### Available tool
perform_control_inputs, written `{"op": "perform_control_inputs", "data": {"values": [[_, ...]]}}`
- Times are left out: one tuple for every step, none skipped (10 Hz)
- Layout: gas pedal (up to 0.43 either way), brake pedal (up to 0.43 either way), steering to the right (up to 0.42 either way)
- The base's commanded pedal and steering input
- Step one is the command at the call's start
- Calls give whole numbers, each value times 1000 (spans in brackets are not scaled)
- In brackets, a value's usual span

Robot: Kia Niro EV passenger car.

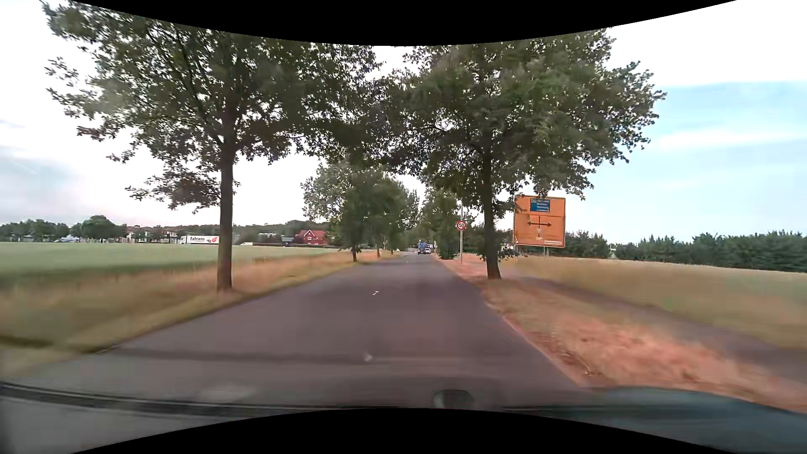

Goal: Follow the waypoints while adhering to traffic rules and regulations

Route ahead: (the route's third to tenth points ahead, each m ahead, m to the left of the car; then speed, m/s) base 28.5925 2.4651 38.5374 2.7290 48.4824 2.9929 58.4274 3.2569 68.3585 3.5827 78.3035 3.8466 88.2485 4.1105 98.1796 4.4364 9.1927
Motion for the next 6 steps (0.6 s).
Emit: {"op": "perform_control_inputs", "data": {"values": [[150, 0, -2], [150, 0, -3], [150, 0, -2], [157, 0, -2], [157, 0, -2], [169, 0, -1]]}}
